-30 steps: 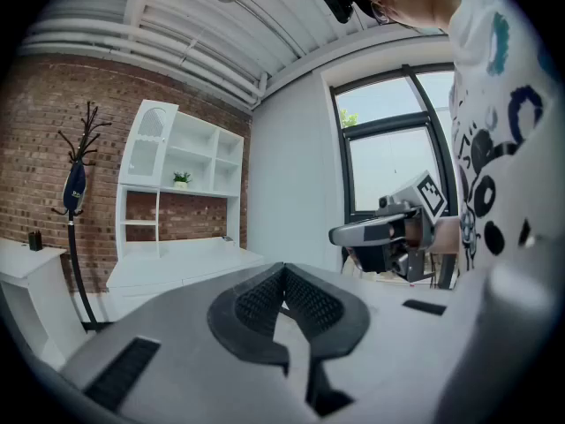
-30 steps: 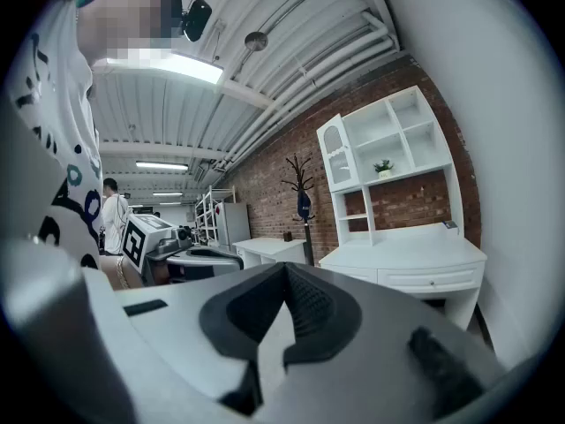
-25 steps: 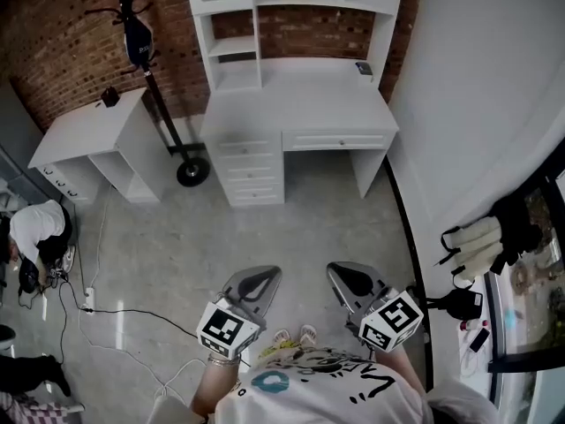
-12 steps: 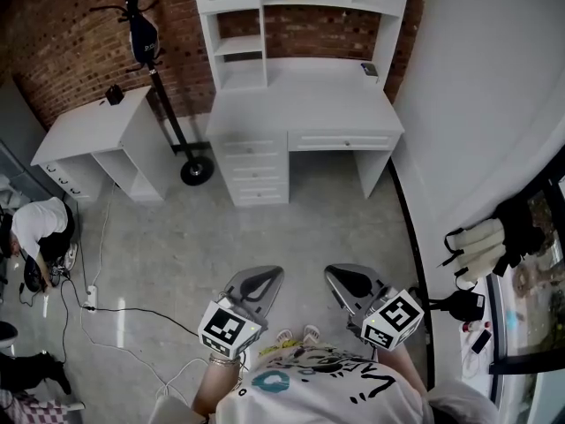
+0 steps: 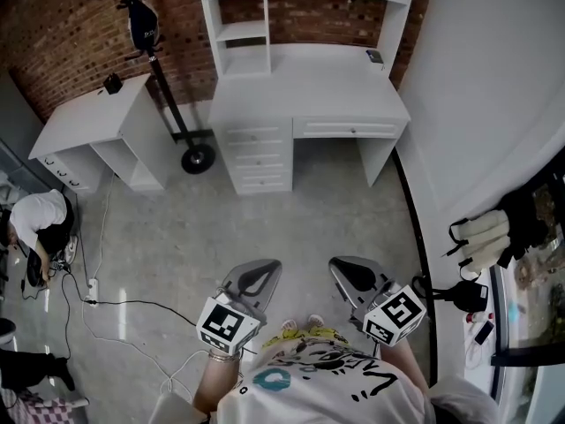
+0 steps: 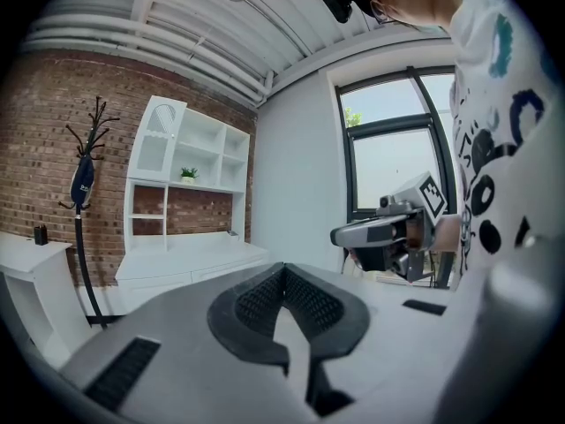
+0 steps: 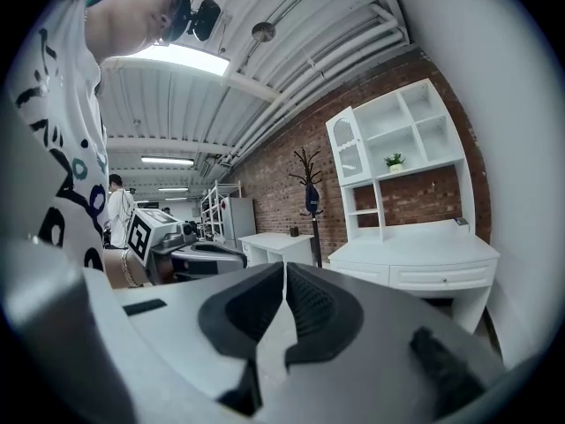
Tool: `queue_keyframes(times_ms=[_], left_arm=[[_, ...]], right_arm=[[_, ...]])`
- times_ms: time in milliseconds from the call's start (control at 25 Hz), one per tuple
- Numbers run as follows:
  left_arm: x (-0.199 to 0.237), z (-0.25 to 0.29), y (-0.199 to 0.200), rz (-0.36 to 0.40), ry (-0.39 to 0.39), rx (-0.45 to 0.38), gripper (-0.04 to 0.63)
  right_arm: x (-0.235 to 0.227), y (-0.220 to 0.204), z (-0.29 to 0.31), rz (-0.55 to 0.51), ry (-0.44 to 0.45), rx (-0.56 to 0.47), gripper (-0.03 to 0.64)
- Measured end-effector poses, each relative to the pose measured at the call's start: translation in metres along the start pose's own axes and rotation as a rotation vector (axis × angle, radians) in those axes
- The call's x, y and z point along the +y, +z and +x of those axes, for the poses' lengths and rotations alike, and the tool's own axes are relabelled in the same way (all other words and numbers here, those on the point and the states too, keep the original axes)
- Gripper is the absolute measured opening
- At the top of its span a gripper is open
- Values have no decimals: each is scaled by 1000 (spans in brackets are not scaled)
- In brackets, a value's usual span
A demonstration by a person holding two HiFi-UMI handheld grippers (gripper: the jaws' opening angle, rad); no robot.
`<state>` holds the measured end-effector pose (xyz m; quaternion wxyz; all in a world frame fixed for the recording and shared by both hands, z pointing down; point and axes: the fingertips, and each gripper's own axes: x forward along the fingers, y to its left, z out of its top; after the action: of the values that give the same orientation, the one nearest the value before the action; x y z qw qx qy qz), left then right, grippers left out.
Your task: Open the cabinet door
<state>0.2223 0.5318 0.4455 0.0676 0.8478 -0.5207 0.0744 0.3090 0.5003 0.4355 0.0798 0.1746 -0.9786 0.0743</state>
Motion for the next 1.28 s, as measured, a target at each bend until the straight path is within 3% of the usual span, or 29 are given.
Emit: queue_keyframes(times_ms=[400,680,1280], left_arm=[[13,4,-16,-35,14,25,14],[49,24,-11,-51,91,23,14],[126,128,41,-30,156,-27,14]], right_arm=[[-10,-15,9,22,-15,34,28],[-49,-1,40,19,5,13,29],[-165,51,97,-23,75,-30,29]])
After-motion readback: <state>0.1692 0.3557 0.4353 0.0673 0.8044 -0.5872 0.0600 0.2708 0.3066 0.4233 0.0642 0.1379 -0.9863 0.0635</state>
